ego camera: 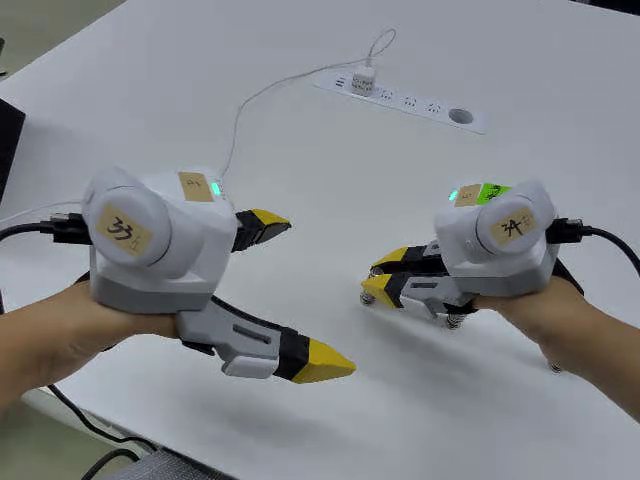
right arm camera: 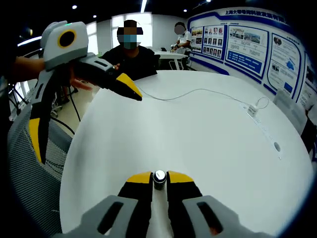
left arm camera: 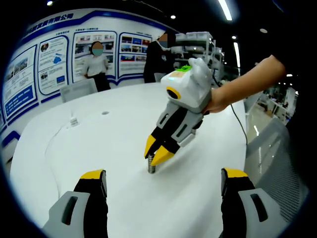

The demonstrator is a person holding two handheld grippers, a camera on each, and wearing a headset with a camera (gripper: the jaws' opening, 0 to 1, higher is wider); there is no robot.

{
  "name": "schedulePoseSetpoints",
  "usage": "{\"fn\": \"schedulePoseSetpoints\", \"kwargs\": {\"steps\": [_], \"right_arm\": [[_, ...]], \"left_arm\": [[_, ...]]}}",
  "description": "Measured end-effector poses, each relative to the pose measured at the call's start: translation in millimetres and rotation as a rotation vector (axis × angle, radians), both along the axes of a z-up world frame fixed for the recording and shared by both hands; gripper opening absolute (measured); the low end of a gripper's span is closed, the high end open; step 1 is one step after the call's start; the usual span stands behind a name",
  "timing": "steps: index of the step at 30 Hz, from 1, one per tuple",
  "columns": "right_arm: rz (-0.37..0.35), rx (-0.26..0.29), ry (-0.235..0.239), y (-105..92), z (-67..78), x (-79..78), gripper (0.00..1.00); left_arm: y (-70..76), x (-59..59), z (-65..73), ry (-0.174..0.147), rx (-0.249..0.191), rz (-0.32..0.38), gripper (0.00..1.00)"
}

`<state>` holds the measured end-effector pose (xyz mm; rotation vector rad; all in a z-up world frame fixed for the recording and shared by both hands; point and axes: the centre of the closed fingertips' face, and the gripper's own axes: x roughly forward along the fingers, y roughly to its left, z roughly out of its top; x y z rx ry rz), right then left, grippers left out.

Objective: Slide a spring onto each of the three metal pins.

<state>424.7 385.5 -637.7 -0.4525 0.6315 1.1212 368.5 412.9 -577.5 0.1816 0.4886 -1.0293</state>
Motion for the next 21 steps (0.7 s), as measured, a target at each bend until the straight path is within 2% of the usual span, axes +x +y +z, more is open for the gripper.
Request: {"fn": "schedulePoseSetpoints", "kwargs": {"steps": [7,13,16,21], "right_arm": [[-0.018,0.0,-0.002,-4.3,2.3,1.7,0.17],[-0.041,0.043,-0.021,-8.7,22.4,3.4,0.19],[-0.044,0.053,-0.044,-16.9,33.8,2.7,0.21],[-0.066,0.075,-0.055,-36.5,49.4,-1.9,0.22]], "left_arm": [[2.2,-0.7,4.1,-0.009,0.004,0.011,0.98],[6.1,1.2,8.3,-0.014,0.006,0.027,0.98],[9.3,6.5,15.6,-0.025,0.002,0.04,0.98],[10.2,11.9,25.9,-0.047,0.005,0.044,0.97]]}}
